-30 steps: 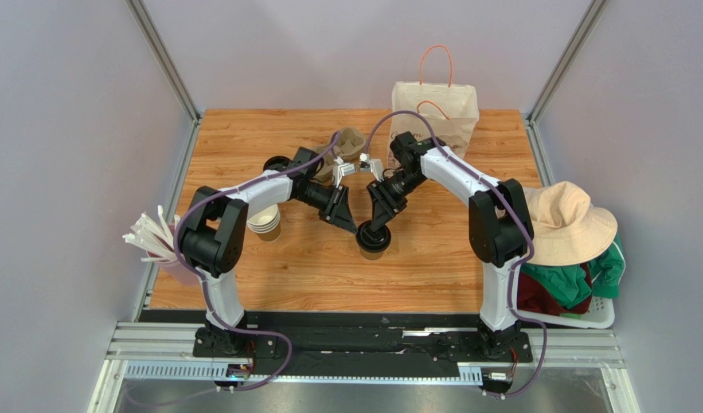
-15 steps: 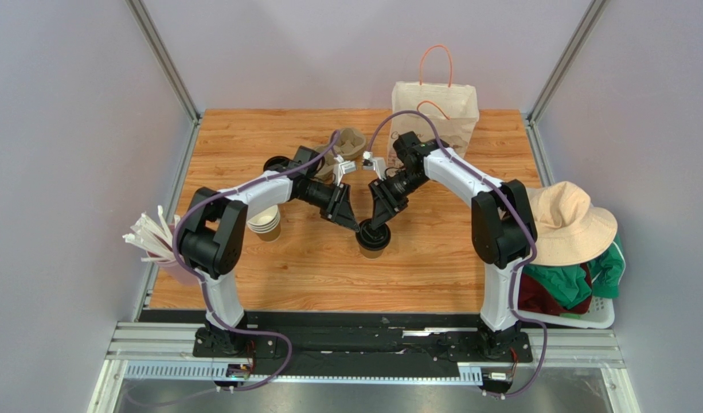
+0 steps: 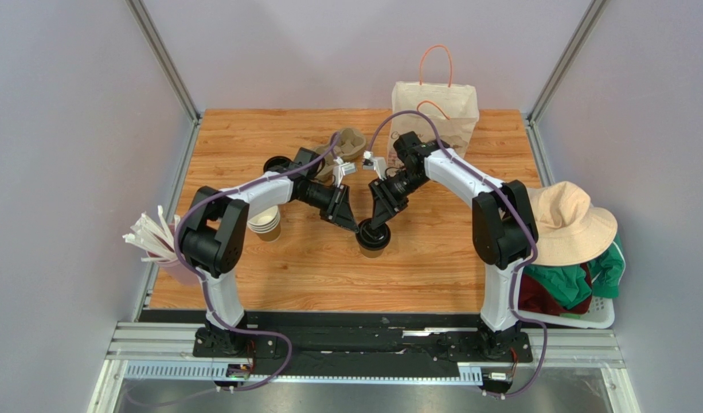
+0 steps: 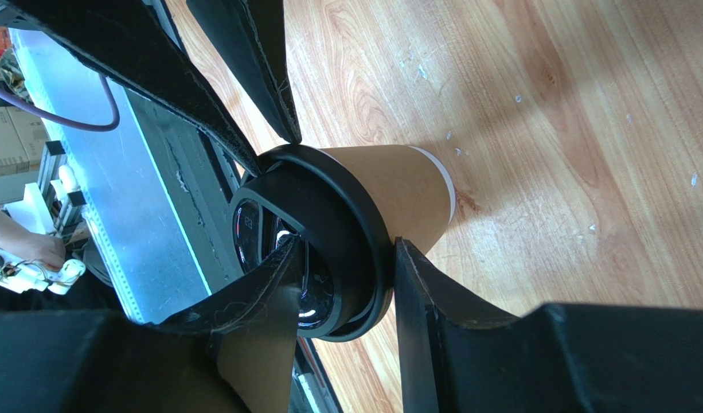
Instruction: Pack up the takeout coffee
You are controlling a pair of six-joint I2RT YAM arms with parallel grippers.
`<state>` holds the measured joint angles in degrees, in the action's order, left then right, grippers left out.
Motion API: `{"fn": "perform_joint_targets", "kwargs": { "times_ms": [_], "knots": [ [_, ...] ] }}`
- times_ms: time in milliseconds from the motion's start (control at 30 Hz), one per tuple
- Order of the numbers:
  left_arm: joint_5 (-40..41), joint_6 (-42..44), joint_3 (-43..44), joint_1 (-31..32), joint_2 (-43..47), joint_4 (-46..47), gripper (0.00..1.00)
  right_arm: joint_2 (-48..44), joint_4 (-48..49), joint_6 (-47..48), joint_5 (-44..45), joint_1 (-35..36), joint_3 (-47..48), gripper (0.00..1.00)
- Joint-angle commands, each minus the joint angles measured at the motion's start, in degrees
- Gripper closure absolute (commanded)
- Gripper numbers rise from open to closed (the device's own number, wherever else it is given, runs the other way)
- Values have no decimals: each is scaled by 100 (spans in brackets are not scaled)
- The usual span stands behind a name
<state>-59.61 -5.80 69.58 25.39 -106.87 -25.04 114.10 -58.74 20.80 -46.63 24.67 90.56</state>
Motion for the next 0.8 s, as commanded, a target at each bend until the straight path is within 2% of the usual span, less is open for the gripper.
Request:
{"fn": "perform_joint_targets", "kwargs": {
  "times_ms": [0,433,567,700,767],
  "knots": [
    [872,273,-50,45,-290,-18,71,-99,530,144,638,-32,-153,73],
    [1760,457,292,239,-791,-572,76,-64,644,153,901,-6,-285,74],
    [1708,457,337,247,-792,-599,78,-64,645,170,910,-14,-302,74],
    [1374,448,398,239,-529,-529,71,-143,645,179,893,-14,-285,74],
    [1199,457,433,204,-292,-494,64,-204,645,170,875,-14,-267,73]
  ]
}}
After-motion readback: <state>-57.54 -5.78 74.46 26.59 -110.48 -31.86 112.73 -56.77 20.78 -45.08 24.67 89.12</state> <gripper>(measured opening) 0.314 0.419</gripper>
